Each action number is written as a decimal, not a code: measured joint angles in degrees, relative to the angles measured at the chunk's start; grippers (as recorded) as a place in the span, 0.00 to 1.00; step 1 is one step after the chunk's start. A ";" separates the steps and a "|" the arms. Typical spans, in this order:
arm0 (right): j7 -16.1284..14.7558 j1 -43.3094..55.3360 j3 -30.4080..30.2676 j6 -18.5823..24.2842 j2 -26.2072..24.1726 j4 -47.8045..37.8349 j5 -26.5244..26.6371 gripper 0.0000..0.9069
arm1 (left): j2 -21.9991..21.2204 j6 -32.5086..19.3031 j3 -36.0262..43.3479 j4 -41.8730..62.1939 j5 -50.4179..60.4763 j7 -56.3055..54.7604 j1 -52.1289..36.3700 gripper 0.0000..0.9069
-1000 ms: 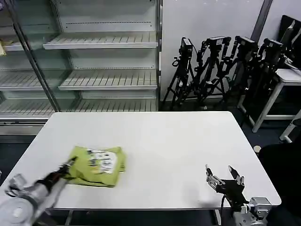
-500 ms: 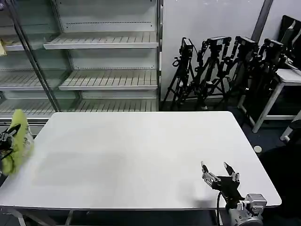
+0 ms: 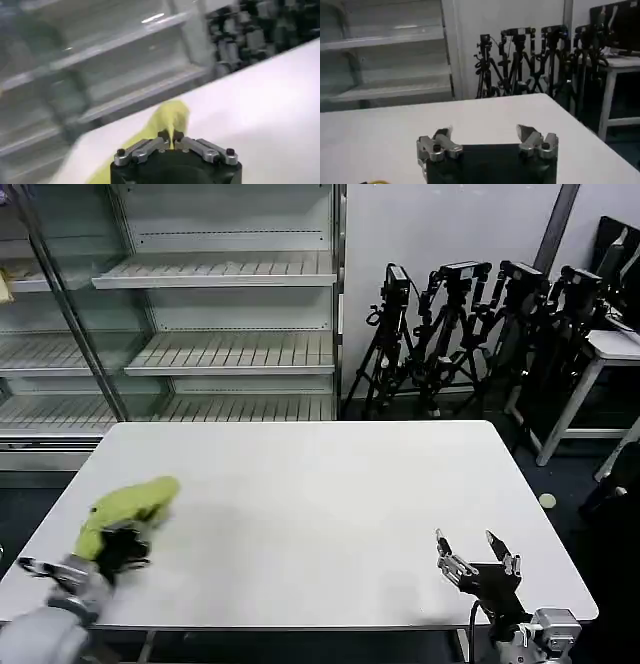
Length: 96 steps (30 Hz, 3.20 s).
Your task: Fold and organize the clothes.
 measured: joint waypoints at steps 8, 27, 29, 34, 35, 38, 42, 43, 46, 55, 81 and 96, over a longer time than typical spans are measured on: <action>-0.09 -0.96 -0.36 0.18 0.61 0.58 -0.73 1.00 | -3.26 1.91 11.67 -2.78 1.93 -2.01 -5.04 0.02; 0.15 -1.65 0.60 -0.69 -0.51 2.45 -0.26 1.00 | -11.56 5.15 29.54 3.27 -3.98 -9.49 -18.01 1.00; 0.16 -1.72 0.77 -0.74 -0.66 2.60 -0.21 1.00 | -12.31 5.12 30.41 3.81 -4.98 -9.86 -18.70 1.00; -0.17 -1.47 1.23 -0.49 -0.86 2.73 -0.41 1.00 | -12.81 4.21 31.17 4.00 -8.13 -9.88 -19.30 1.00; -0.30 -1.41 1.21 -0.38 -0.85 2.73 -0.57 1.00 | -12.81 4.00 31.16 3.97 -8.93 -9.76 -19.30 1.00; -0.59 -1.03 0.95 0.12 -0.84 2.58 -1.32 1.00 | -12.67 3.43 30.61 3.13 -11.66 -9.15 -18.69 1.00; -0.74 -0.52 0.46 0.61 -1.02 2.06 -2.53 1.00 | -12.10 3.19 28.40 0.43 -15.14 -8.37 -16.12 1.00; -0.78 -0.35 0.35 0.77 -1.09 1.90 -2.88 1.00 | -11.96 3.14 27.58 -0.41 -15.71 -8.34 -15.14 1.00; -1.04 0.47 -0.20 1.39 -1.15 1.29 -4.03 1.00 | -11.55 3.02 24.15 -3.39 -16.91 -8.39 -11.73 1.00; -1.46 3.55 -2.67 2.15 -1.18 -0.93 -6.29 1.00 | -11.53 1.44 8.37 -10.20 -16.58 -8.85 -0.26 1.00; -0.83 28.55 -34.61 -6.72 0.21 -13.75 -12.70 1.00 | -16.69 -3.93 -10.80 -14.34 -8.00 -12.14 12.82 1.00; 2.69 38.63 -48.37 -9.78 2.54 -21.66 -14.79 1.00 | -18.32 -4.35 -11.52 -14.54 -7.11 -12.39 13.61 1.00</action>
